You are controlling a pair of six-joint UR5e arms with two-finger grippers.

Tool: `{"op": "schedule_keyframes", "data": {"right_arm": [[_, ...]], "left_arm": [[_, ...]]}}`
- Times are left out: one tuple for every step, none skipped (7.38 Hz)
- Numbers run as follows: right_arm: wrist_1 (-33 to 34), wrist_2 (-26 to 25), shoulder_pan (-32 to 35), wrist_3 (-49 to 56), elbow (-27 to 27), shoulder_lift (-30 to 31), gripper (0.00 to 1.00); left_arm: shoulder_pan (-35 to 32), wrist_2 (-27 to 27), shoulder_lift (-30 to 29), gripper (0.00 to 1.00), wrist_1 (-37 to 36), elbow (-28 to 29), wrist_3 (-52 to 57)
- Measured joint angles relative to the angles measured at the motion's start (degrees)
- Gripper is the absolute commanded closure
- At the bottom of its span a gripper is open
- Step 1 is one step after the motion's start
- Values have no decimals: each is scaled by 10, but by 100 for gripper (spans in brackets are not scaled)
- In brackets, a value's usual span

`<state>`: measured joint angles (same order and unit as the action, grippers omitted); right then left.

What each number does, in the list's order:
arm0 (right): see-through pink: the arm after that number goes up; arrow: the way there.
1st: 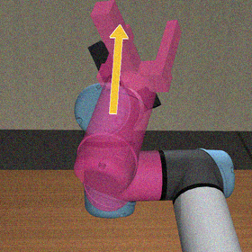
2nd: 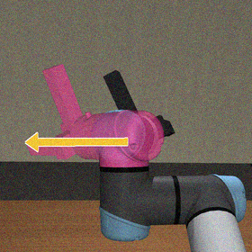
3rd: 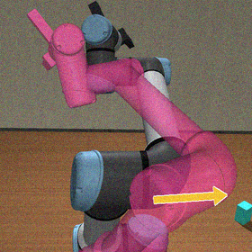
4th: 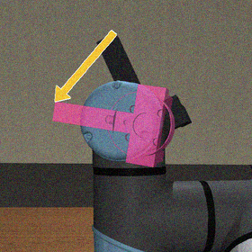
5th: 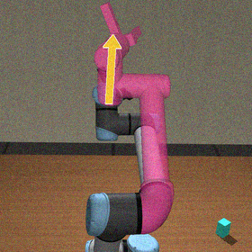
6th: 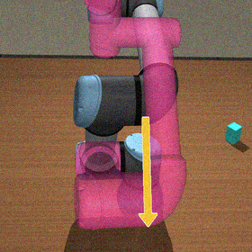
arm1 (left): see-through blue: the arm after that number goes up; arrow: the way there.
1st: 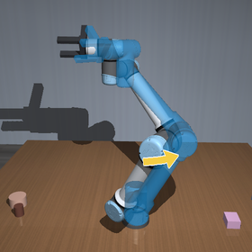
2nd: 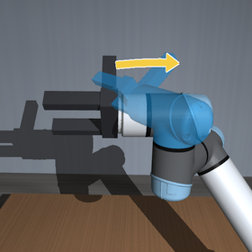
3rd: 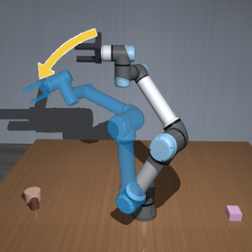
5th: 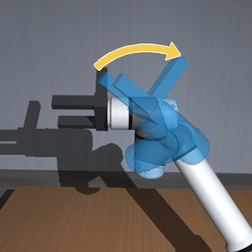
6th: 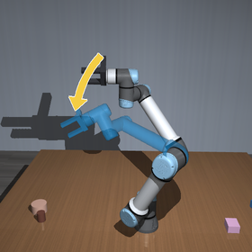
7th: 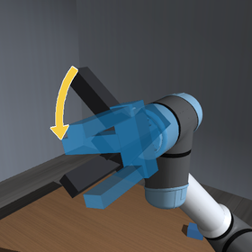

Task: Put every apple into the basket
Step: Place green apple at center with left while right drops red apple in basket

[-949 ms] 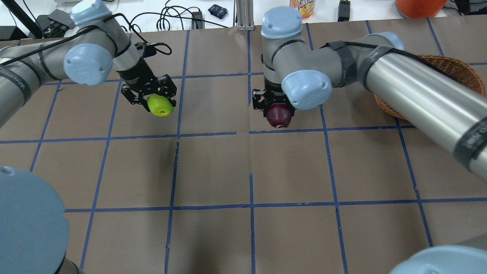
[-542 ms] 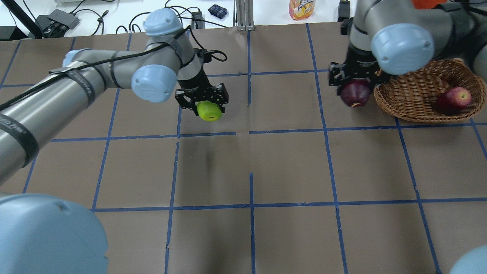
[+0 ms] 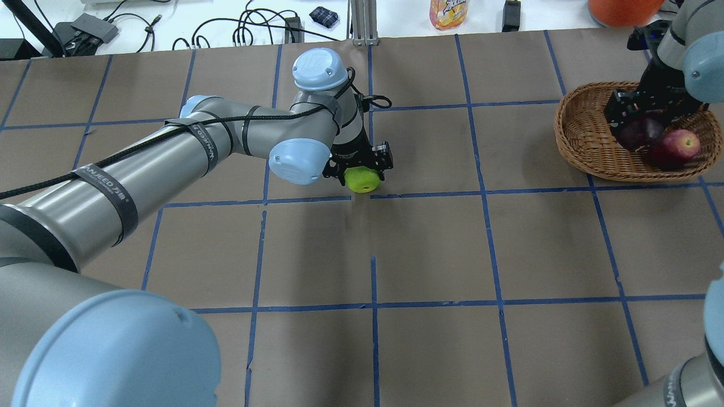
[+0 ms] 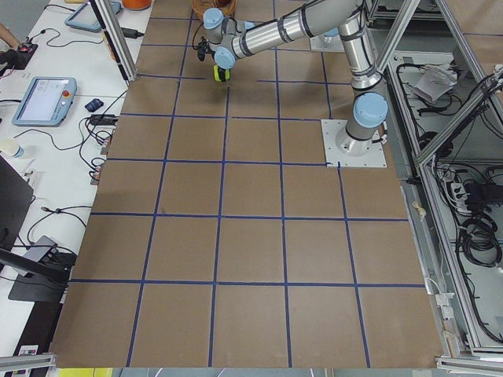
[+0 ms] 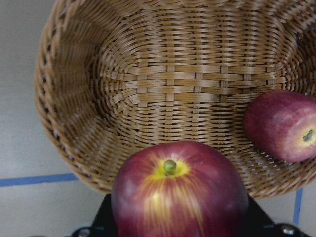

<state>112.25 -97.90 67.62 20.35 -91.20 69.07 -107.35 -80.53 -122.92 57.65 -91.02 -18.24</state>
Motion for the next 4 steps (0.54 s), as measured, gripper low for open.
{"op": "schedule_keyframes", "data": {"right_arm": [[30,-1,-9,2,4,-26,100],[70,-2,-13,4,6,-53,76],[106,-4,-16,9,4,-75,1],[123,-5,-20,13,3,-84,0]], "left_arm": [[-3,-6,2,0,0,-3,-8],[1,-13,11,0,7,1,-9],[17,-19,32,0,25,12,-4],[44,-36,61,0,76,41,22]]}}
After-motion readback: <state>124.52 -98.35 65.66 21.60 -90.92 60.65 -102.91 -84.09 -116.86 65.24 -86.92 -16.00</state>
